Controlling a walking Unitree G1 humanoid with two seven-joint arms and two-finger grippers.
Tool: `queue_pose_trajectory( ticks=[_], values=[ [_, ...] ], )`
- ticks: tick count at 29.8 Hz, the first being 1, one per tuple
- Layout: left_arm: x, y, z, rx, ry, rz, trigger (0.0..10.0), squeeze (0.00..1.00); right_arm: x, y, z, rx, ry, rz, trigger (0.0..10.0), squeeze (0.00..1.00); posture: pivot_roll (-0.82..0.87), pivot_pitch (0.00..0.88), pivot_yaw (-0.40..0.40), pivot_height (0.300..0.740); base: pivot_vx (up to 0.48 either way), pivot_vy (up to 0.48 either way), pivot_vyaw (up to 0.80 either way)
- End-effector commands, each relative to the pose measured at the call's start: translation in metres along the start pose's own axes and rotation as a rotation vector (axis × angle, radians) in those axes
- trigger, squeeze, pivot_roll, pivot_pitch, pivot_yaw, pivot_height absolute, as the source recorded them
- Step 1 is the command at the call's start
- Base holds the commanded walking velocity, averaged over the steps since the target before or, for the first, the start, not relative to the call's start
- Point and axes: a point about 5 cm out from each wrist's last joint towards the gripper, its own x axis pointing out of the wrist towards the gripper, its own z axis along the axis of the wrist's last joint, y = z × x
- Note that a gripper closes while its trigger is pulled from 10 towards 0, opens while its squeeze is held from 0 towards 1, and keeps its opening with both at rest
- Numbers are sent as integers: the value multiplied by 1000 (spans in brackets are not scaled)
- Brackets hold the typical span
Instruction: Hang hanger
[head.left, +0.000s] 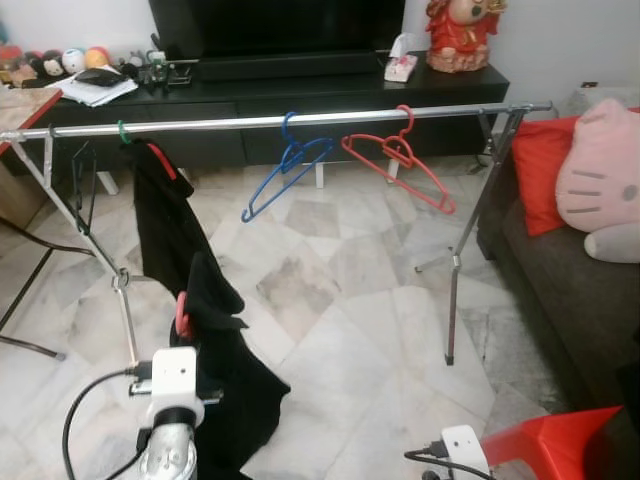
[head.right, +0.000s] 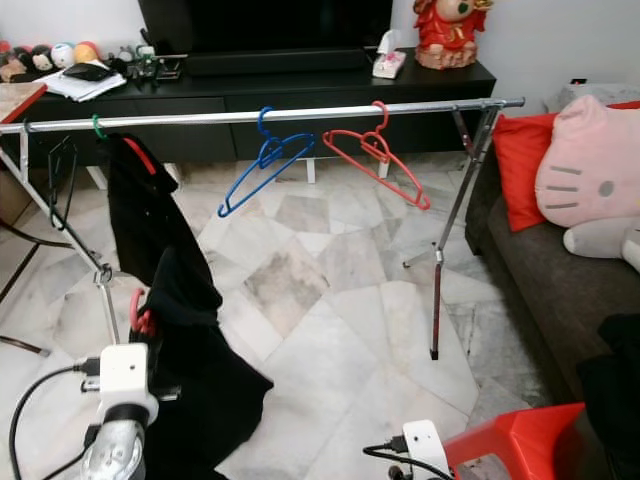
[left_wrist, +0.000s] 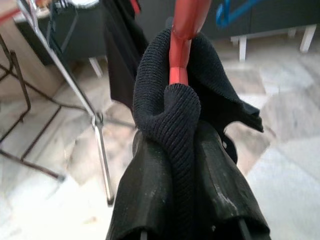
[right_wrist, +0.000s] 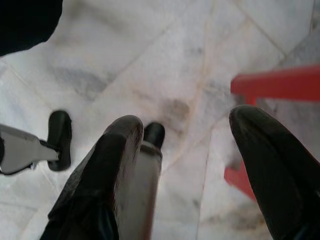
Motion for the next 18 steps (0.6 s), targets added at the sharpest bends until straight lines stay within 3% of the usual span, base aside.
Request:
queue_pose_trajectory(
  ticks=[1, 18],
  values=[
    [6, 6, 10, -2, -40, 24, 10000, 0, 0, 2, 1, 10, -7, -1, 10000, 0, 21, 0, 26, 740, 0, 322, 0],
    [8, -3, 10, -11, -28, -2, 10000, 0, 1, 1, 5, 18, -8, -21, 10000, 0, -3, 0, 27, 740, 0, 319, 0]
  ],
)
